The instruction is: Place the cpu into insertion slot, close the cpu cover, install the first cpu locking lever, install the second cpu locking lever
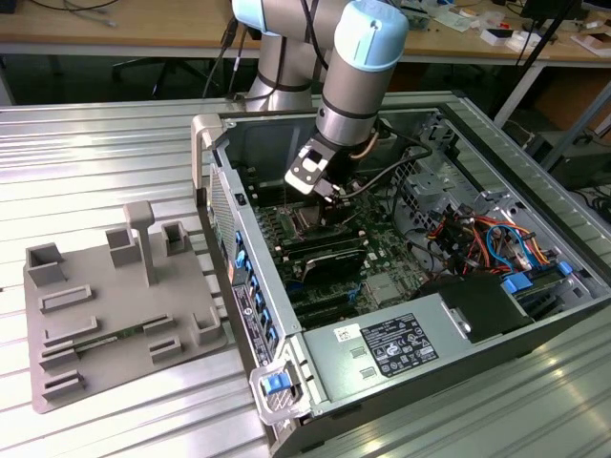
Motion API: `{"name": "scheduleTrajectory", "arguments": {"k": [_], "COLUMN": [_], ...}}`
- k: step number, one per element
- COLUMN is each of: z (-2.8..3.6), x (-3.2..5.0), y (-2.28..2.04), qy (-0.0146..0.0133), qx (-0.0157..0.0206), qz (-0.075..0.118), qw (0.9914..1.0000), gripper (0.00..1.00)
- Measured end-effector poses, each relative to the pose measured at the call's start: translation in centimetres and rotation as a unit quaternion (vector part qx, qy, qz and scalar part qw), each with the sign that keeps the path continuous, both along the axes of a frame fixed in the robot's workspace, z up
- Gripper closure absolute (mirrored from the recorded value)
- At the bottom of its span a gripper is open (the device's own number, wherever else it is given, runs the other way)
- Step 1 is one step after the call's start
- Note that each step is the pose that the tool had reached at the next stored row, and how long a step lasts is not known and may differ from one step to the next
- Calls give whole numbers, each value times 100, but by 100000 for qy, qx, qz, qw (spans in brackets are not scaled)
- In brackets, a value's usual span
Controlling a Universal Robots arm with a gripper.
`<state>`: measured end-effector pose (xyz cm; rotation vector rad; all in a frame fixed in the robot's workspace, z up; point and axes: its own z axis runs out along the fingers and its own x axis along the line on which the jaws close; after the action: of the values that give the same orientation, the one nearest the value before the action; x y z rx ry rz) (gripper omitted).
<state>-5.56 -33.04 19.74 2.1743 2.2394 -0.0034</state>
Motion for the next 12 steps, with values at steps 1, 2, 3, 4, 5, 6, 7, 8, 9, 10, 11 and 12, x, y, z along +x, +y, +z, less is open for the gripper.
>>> {"name": "scheduleTrajectory", "arguments": {"k": [1, 2, 3, 4, 5, 6, 7, 8, 9, 10, 11, 12], "z": [0, 1, 1, 1, 1, 1, 1, 1, 1, 1, 7, 21], "x": [0, 0, 0, 0, 0, 0, 0, 0, 1, 4, 4, 5], "y": [0, 0, -1, -1, -5, -10, -16, -20, -20, -21, -21, -21], "qy": [3, 8, 9, 10, 10, 9, 9, 3, 7, 7, 17, 15], "qx": [-14, -15, -17, -16, -19, -18, -15, -14, -13, -15, -29, -26], "qz": [-1, 0, -2, 0, 3, 4, 2, -1, -2, -7, -7, -3], "qw": [100000, 100000, 100000, 100000, 100000, 100000, 100000, 100000, 100000, 100000, 100000, 100000], "gripper": [38, 38, 38, 38, 38, 38, 38, 38, 38, 38, 38, 38]}}
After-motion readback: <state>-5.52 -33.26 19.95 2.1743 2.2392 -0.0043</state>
